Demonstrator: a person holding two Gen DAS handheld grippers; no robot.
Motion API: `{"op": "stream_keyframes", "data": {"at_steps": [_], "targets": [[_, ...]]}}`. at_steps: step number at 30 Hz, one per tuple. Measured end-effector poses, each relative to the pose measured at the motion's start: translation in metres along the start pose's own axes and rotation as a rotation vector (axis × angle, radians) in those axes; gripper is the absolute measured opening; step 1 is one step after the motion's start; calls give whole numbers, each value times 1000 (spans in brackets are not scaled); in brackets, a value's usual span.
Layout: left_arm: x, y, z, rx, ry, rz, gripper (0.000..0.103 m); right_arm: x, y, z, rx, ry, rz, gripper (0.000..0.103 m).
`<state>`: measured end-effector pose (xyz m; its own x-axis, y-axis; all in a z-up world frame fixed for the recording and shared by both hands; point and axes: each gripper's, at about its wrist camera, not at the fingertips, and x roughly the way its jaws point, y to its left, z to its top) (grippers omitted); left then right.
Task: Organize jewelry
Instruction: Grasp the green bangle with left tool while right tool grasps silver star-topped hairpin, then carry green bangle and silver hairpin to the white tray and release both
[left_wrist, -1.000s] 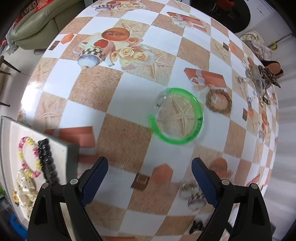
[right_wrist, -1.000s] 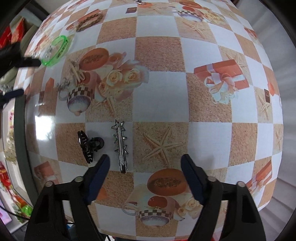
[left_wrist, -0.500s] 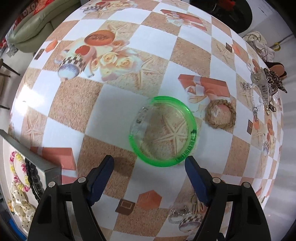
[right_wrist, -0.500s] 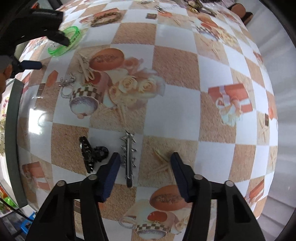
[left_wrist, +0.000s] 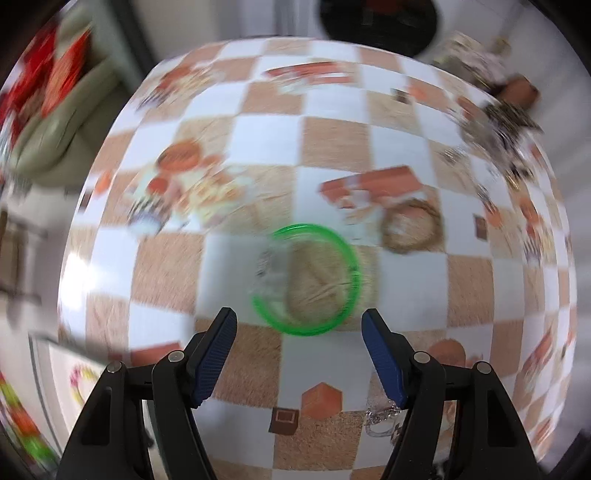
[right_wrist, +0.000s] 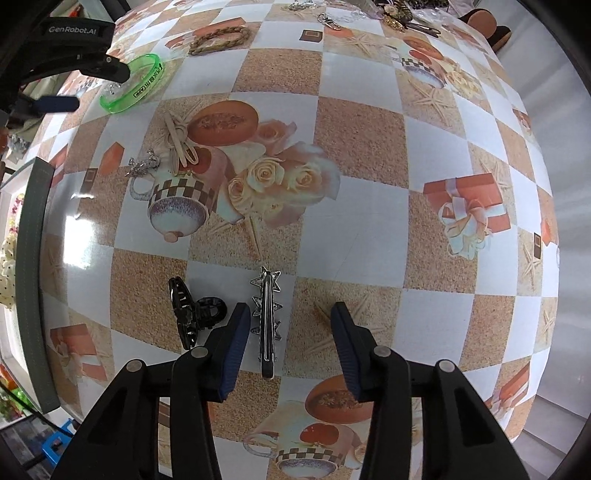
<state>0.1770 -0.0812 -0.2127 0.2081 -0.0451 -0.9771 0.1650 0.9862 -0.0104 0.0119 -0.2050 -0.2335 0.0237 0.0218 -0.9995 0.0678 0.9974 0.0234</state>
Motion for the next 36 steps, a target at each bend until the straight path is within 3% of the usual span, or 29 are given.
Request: {"op": "stream_keyframes", "data": {"at_steps": [2,5,8,11,13,14,23,36], "targets": [[5,-15,2,78,-2,-7,75,2,-3,-2,-5,-1,-4,49],[17,-37,3,149,26,-18,58,1,-2,-2,-4,-4,-8,49],[27,-43,4,163,48,-22,55,2,-4,-3,-6,-4,-7,49],[34,-46,8,168,59,-30,35,1,-4,-4,-7,-10,-6,36],[34,-46,10,180,61,-38,14,1,-6,-4,-3,-12,-2,20],[34,-46,10,183,64,-45,11,1,-7,-4,0,-12,0,17],[-5,-27,-6,139,5,-91,11,-12,-46,1,109,-16,118,17],[-84,7,-63,108,-76,-133,11,-44,-78,5,200,-43,213,17]]}}
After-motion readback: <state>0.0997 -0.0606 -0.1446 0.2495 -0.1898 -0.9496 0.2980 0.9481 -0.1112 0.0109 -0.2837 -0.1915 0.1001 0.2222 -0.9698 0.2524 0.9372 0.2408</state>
